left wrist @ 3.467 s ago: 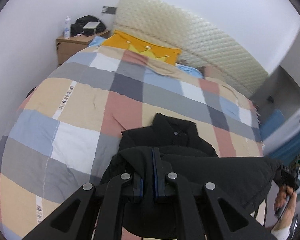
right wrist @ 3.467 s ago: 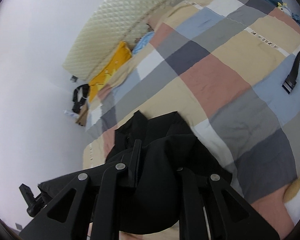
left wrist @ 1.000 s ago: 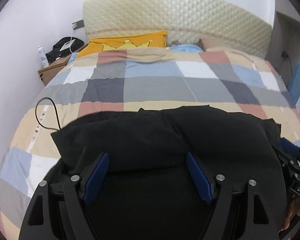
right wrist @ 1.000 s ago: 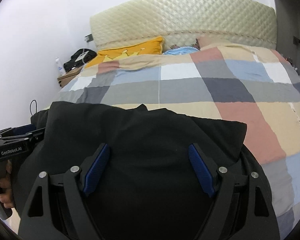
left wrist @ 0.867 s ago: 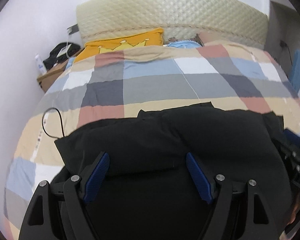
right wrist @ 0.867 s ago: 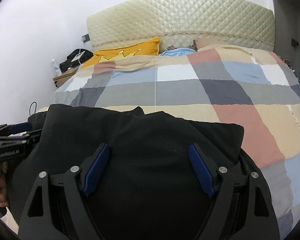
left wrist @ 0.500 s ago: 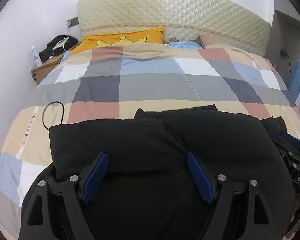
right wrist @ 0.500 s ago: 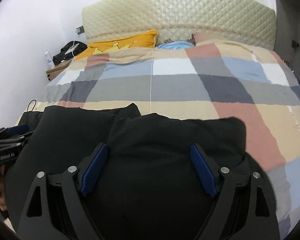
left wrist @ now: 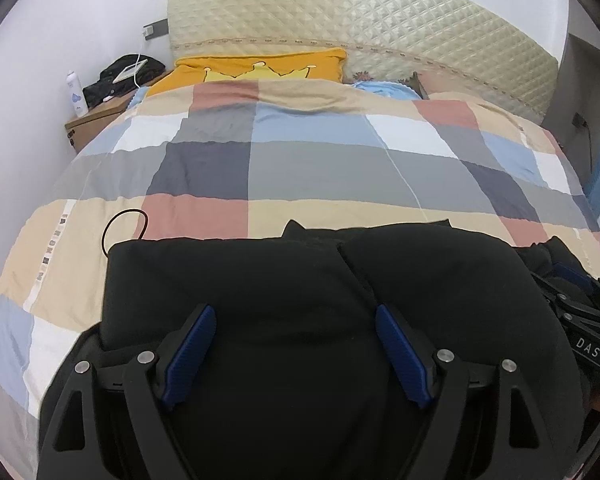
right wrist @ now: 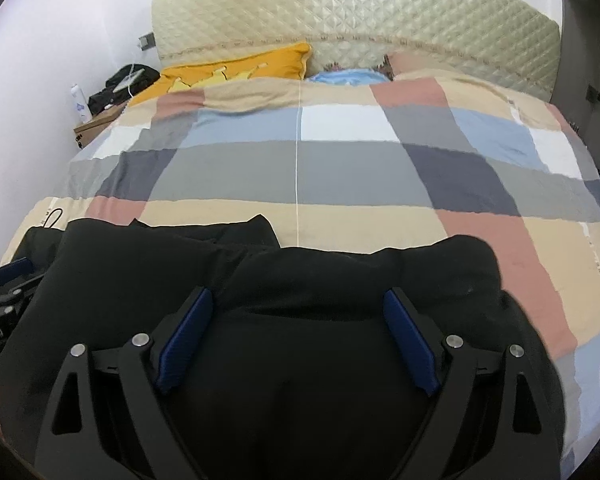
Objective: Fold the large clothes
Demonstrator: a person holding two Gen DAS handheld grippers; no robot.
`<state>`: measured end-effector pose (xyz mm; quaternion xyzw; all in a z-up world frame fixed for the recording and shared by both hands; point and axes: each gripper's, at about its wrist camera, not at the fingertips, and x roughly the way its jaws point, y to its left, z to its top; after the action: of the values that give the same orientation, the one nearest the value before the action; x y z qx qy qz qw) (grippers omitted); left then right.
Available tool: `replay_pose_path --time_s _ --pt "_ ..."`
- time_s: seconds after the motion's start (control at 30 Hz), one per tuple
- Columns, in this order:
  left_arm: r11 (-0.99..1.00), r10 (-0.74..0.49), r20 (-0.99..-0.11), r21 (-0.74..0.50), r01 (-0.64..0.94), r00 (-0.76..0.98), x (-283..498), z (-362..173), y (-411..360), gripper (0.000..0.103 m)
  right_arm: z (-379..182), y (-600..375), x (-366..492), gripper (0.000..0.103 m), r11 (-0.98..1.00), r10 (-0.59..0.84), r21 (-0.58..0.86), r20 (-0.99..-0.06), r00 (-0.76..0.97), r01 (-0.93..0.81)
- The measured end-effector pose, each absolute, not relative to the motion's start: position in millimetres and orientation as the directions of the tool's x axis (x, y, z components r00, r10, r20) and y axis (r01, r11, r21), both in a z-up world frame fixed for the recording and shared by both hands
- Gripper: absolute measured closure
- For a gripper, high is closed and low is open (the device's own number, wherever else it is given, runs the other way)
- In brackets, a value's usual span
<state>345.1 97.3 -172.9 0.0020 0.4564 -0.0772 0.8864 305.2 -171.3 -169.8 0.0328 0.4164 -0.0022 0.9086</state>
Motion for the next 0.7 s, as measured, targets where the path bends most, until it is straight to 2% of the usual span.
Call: replay_pose_path --time_s 0.2,0.37,0.5,0.6,0.7 --pt "0.982 -0.148 -0.786 -0.045 0.183 0.6 314.4 -154.5 117.4 0.021 -148.9 -190.5 249.0 0.016 0.996 0.05 0.092 -0.7 0.713 0.02" --pt "0.989 -0.079 -0.763 0.021 0.147 0.641 298.4 -153.4 146.6 0.021 -142.1 -207.4 210.6 0.015 0.998 0.022 0.053 -0.674 0.739 0.019" --pt "0.988 -0.11 -0.783 -0.018 0.155 0.612 294.5 -175.5 163.2 0.019 -156.2 -217.8 201.5 0.013 0.998 -0.01 0.036 -0.67 0.743 0.045" --pt "0.986 -0.102 -0.77 0.005 0.166 0.63 288.9 -182.0 159.7 0.018 -173.2 -224.5 201.3 0.006 0.996 0.014 0.079 -0.654 0.757 0.049" --pt "0.983 -0.063 -0.761 0.064 0.171 0.646 286.8 -184.8 148.0 0.017 -183.8 -222.7 203.6 0.005 0.995 0.001 0.075 -0.638 0.77 0.061"
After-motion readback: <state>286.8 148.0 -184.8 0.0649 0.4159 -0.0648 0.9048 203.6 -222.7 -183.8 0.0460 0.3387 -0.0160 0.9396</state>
